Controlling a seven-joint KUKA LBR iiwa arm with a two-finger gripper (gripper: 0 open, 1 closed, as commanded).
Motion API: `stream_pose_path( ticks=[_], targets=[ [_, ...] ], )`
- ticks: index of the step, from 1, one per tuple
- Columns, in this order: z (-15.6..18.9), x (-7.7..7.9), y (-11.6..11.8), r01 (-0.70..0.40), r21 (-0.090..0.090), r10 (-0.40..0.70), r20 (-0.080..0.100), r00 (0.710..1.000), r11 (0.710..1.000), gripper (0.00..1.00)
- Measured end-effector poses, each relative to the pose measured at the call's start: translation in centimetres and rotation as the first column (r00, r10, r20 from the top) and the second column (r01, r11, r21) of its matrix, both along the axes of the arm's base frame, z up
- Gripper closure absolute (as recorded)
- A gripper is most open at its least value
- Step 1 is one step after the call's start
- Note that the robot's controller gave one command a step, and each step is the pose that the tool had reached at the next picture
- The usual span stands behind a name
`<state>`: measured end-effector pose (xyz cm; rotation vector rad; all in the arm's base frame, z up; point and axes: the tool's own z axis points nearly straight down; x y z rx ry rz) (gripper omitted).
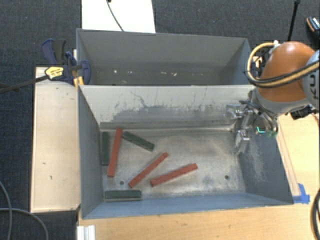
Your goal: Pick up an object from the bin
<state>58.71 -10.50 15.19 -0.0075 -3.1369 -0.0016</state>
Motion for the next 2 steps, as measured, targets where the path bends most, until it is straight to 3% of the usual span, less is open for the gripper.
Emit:
stream_pose_path(
  ticks=[1, 2],
  targets=[
    [-8.4, -3.4, 11.1, 0.032, 0.003, -0.032, 0.001, 0.999, 0.999, 0.0],
    [-8.1, -3.7, 17.5, -0.031, 0.002, 0.03, 0.007, 1.0, 1.0, 0.0]
  ],
)
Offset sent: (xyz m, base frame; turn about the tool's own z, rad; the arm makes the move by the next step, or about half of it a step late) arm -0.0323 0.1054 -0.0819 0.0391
